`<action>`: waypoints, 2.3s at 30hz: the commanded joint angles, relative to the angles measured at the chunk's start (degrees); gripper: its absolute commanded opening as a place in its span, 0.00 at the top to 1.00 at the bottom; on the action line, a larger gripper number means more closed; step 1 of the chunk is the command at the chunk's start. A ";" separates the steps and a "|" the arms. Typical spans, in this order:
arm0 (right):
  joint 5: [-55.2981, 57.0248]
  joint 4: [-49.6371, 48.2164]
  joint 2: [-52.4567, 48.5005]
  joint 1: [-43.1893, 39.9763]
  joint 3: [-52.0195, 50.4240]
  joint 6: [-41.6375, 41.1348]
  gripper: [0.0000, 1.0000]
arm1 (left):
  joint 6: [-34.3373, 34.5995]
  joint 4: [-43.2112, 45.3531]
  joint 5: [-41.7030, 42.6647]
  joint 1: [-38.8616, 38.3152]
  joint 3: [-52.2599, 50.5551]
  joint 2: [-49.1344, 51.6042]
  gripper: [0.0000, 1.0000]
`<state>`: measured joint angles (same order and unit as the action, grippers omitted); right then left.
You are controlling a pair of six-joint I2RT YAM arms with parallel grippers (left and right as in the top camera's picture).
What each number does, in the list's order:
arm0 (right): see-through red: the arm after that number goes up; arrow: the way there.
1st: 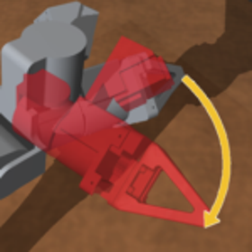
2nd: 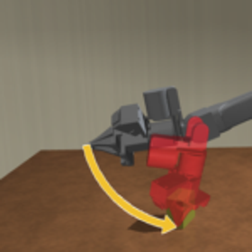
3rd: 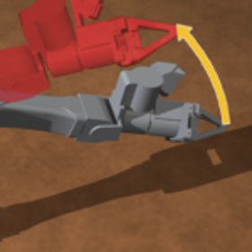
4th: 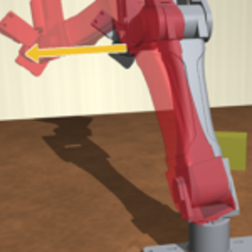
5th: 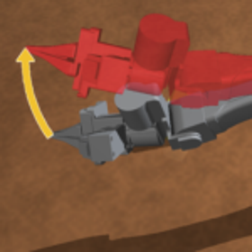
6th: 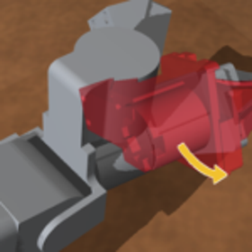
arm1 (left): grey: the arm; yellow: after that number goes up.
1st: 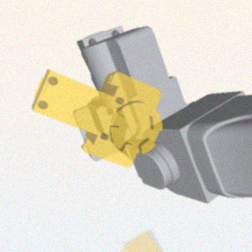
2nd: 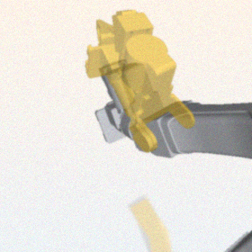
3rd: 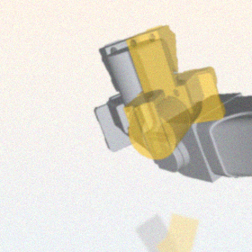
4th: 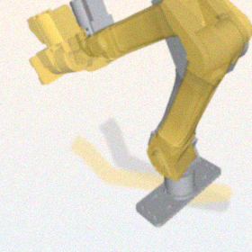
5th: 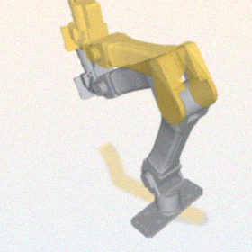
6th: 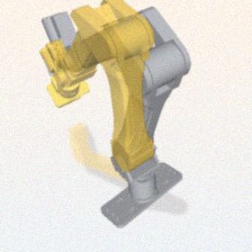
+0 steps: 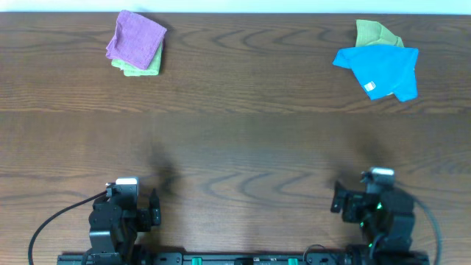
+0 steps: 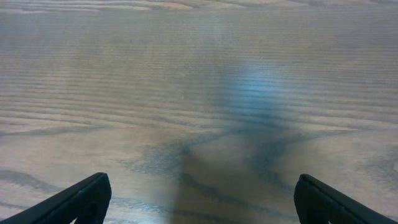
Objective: Fold the cloth
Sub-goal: 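Reach the right gripper to the blue cloth at top right and grasp it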
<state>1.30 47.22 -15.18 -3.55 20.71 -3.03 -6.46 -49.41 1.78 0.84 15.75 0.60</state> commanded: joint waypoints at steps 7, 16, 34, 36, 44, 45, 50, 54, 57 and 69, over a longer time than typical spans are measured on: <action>0.20 2.36 -27.41 -5.64 23.30 -2.56 0.01 | -2.54 -3.06 -0.68 -0.22 -0.74 -0.39 0.05; 3.43 4.70 -50.69 -6.03 42.10 -6.60 0.01 | -2.54 -3.06 -0.68 -0.22 -0.74 -0.39 0.05; 9.66 -11.54 -73.92 -11.54 54.64 -6.97 0.01 | -2.54 -3.06 -0.68 -0.22 -0.74 -0.39 0.05; 9.84 -12.00 -75.21 -11.61 54.62 -5.97 0.01 | -2.54 -3.06 -0.68 -0.22 -0.74 -0.39 0.05; 7.82 -25.05 -85.11 -13.40 54.60 -5.27 0.06 | -2.54 -3.06 -0.68 -0.22 -0.74 -0.39 0.05; 6.84 -26.62 -86.62 -13.68 54.60 -5.29 0.09 | -2.54 -3.06 -0.68 -0.22 -0.74 -0.39 0.05; 4.42 -32.92 -93.55 -14.34 54.60 -6.45 0.11 | -2.54 -3.06 -0.68 -0.22 -0.74 -0.39 0.05; 4.20 -37.40 -97.79 -14.34 54.60 -7.91 0.14 | -2.54 -3.06 -0.68 -0.22 -0.74 -0.39 0.05; 3.04 -40.09 -100.10 -14.43 54.60 -9.33 0.16 | -2.54 -3.06 -0.68 -0.22 -0.74 -0.39 0.05; 2.71 -46.23 -103.56 -14.97 54.60 -11.47 0.18 | -2.54 -3.06 -0.68 -0.22 -0.74 -0.39 0.05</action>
<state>4.38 1.65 -117.36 -17.82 74.32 -13.02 -6.46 -49.45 1.78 0.84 15.79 0.58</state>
